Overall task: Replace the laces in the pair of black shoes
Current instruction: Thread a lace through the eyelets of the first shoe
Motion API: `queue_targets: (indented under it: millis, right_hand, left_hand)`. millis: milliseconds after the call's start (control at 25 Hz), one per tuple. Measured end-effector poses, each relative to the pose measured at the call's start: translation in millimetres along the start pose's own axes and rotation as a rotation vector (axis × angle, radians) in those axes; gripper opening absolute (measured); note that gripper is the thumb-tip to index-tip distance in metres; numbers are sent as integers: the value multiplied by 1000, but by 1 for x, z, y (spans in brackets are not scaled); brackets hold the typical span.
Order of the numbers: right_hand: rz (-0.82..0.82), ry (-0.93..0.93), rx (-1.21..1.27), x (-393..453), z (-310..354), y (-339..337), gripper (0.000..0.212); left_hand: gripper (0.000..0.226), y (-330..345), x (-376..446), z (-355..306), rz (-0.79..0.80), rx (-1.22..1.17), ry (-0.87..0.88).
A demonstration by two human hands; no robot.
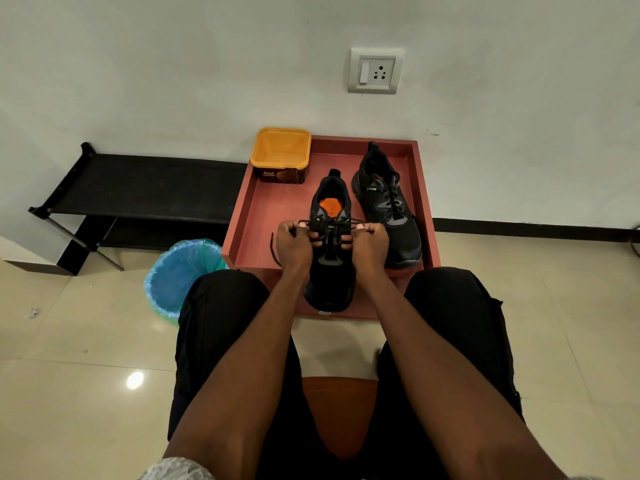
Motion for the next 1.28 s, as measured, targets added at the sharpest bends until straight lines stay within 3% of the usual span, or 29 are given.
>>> queue_targets:
  millis: [120, 280, 400, 560, 680, 840, 1120, 1280]
  right_hand:
    - [-53, -14, 7, 0, 3, -7, 2]
    - [84, -38, -75, -2, -6, 8, 12]
    - [72, -73, -123, -3, -4, 8, 12]
    - [-22, -49, -101, -2, -4, 3, 11]
    - [-26, -53, -102, -2, -6, 2, 14]
    - [40, -63, -106, -2, -8, 6, 16]
    - [-8, -26, -314, 3, -11, 6, 15]
    - [-40, 63, -119, 5, -17, 2, 25]
  left_hand:
    - [4, -2, 0, 0, -20, -6, 11]
    - [17, 4, 2, 10, 48, 72, -4]
    - [23, 7, 3, 7, 60, 110, 13]
    - [12, 0, 1, 9, -31, -54, -42]
    - [15, 1, 1, 14, -15, -78, -60]
    - [14, 7, 1, 14, 48, 62, -19]
    - [14, 10, 1, 12, 23, 134, -17]
    - [18, 2, 7, 19, -23, 24, -97]
Point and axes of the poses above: each hand's wrist, its own x-axis towards the middle knuckle, its own y-axis out of the palm, z = x × y, the point moved 9 cm from there along x, towards the middle knuckle, and after that the axes turned 2 degrees about -x, right-handed, at the moved point
